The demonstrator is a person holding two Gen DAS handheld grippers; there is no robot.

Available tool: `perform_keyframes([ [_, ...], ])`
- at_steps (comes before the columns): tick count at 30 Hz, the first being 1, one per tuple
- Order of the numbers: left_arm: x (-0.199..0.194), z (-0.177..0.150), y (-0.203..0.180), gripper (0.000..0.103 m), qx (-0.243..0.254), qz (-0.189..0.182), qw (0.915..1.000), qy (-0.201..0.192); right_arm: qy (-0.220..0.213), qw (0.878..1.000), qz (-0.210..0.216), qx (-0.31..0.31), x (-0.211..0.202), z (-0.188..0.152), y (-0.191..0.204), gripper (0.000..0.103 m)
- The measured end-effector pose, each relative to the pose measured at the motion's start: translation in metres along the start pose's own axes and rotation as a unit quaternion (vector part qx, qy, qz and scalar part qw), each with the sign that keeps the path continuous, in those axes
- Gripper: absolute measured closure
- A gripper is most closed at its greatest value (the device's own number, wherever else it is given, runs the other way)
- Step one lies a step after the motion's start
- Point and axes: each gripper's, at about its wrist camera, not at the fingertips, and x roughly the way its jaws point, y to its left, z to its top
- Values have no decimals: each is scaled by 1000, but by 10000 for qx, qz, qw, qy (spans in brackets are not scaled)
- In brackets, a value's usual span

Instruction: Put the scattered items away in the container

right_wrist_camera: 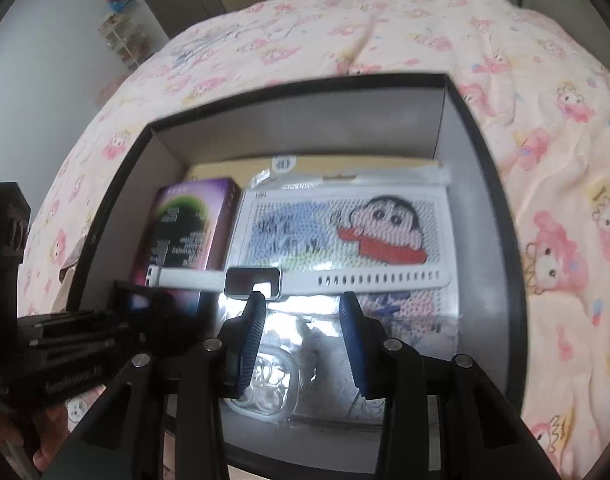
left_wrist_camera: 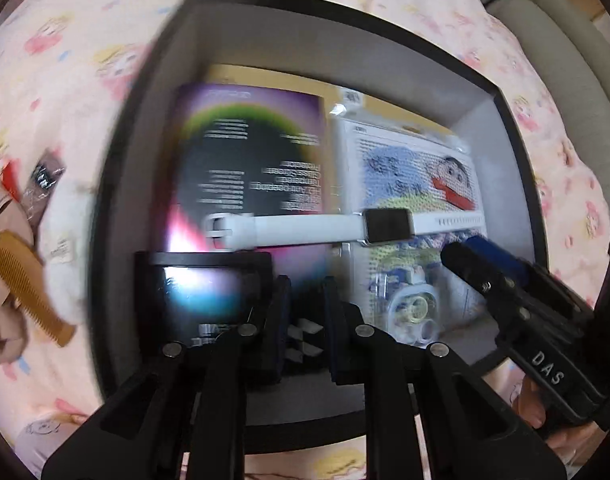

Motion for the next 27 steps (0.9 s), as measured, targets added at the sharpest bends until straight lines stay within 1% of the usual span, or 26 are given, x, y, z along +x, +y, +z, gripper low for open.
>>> perform_keyframes([
  [1,-5,-1,2,88,-20,-100,9999,-51,59,10000,40,-29,2,0,1,69],
  [3,-19,-1,4,86,54,-220,9994,-271,92,9998,67,-151,5,0,8,69],
  [5,-27,3,6,86,72,-80,9986,-515,16,9994,82,-335,4,-1,18,69],
  [7,-27,12,9,86,30,159,9976,-676,-18,9987,134,-485,5,-1,27,69],
  [10,-10,23,6,86,9,396,9976,-564,79,9971,406,-636,12,-4,40,69],
  [12,-5,23,2,86,114,705,9966,-419,227,9952,599,-738,16,-7,46,69],
  [13,-3,23,-1,86,113,785,9962,-346,304,9945,627,-777,18,-10,49,68],
  [16,-5,22,4,86,21,727,9970,-261,322,9942,447,-925,18,-13,55,69],
  [19,-11,23,7,85,-24,586,9979,-288,378,9950,454,-809,15,-13,50,69],
  [21,-18,19,8,80,15,439,9979,-470,284,9957,407,-779,10,-13,45,69],
  [22,-23,13,7,80,115,447,9970,-621,203,9963,331,-770,6,-13,43,69],
  [23,-30,7,4,80,243,482,9952,-815,87,9969,205,-750,1,-13,41,69],
  [25,-46,-5,-4,73,377,466,9917,-1134,-108,9976,-66,-688,-11,-12,38,69],
  [26,-51,-9,-15,67,417,432,9898,-1294,-200,9974,-215,-651,-19,-13,37,68],
  [27,-57,-13,-23,60,458,414,9878,-1426,-322,9971,-300,-621,-29,-13,38,65],
])
